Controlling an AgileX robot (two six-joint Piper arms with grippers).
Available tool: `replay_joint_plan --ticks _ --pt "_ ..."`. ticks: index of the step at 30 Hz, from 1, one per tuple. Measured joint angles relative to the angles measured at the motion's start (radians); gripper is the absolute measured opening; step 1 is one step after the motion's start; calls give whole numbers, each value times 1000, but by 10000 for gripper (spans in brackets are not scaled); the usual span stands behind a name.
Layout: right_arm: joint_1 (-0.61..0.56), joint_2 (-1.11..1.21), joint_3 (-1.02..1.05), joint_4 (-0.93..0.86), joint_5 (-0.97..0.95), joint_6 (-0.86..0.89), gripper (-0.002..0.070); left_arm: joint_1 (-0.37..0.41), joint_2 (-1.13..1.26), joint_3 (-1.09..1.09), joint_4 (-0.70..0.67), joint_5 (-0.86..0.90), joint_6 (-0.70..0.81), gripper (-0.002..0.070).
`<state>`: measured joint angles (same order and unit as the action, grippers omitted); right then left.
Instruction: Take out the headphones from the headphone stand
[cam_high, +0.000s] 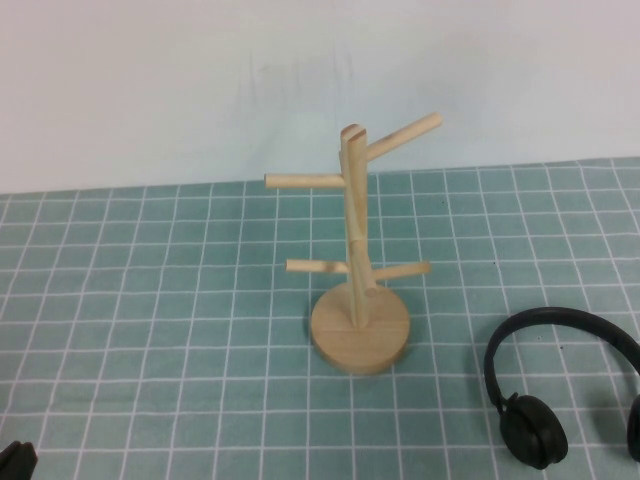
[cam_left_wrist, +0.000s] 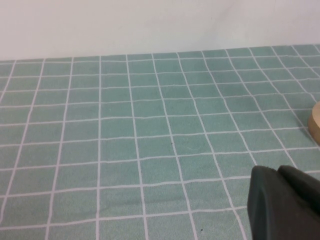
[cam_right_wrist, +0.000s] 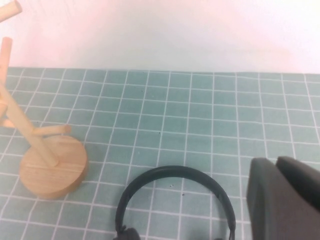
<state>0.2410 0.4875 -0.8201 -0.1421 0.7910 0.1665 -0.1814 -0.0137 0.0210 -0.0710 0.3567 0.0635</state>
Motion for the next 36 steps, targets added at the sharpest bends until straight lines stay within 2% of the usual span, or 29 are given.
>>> replay_joint_plan --ticks 5,8,12,16,22,27,29,33,36 --pt "-5 -23 11 -55 -5 -9 -6 0 0 0 0 0 0 -6" --pt "-72 -75 71 -53 -72 -9 -6 0 0 0 0 0 0 -6" --pt "-168 -190 256 -24 -286 19 -6 0 0 0 0 0 0 -6" --pt "-214 -311 436 -22 -430 29 -6 0 0 0 0 0 0 -6" --pt "-220 -478 674 -29 -464 17 -6 0 0 0 0 0 0 -6" --pt "-220 -526 839 58 -562 1 -6 0 0 0 0 0 0 -6" --pt "-220 -526 837 93 -483 -87 -6 0 0 0 0 0 0 -6" --pt "-220 -526 837 258 -462 -346 -6 0 0 0 0 0 0 -6" --pt "-220 -526 837 332 -441 -434 -6 0 0 0 0 0 0 -6"
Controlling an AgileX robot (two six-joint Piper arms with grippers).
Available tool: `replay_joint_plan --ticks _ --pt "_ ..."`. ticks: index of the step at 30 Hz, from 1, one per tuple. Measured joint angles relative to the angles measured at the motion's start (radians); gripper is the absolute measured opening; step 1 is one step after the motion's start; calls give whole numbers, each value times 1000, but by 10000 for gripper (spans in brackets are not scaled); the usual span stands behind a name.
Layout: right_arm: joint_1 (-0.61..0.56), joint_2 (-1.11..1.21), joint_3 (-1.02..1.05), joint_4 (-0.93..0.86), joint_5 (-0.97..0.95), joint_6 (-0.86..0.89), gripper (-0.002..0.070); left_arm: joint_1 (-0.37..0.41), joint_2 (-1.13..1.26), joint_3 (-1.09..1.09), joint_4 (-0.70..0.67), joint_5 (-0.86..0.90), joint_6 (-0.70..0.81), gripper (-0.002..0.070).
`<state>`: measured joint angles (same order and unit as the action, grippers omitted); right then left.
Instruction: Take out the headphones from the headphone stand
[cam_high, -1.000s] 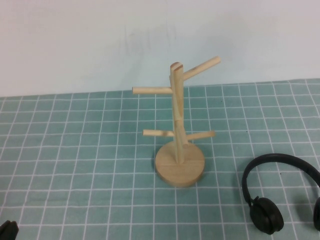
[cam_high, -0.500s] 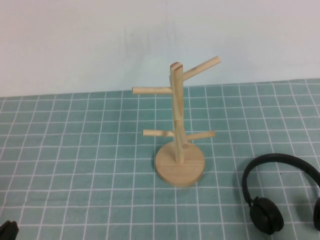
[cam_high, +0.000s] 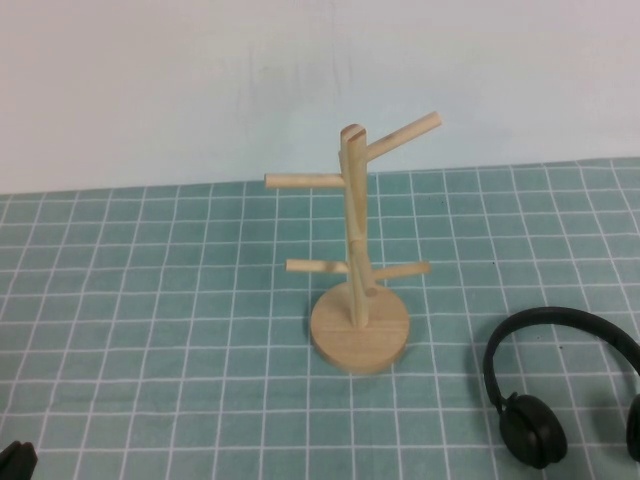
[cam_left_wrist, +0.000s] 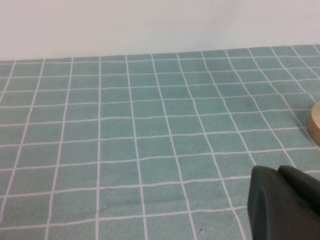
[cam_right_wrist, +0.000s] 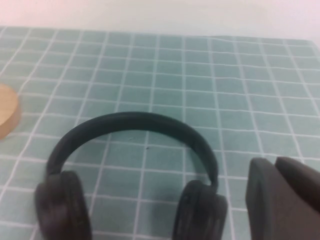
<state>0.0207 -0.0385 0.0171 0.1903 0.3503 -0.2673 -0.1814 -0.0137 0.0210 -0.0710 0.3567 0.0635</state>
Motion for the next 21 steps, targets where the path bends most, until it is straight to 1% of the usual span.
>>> replay_joint_plan --ticks 21 --pt "0 2 0 2 -4 13 -6 0 0 0 0 0 0 -6"
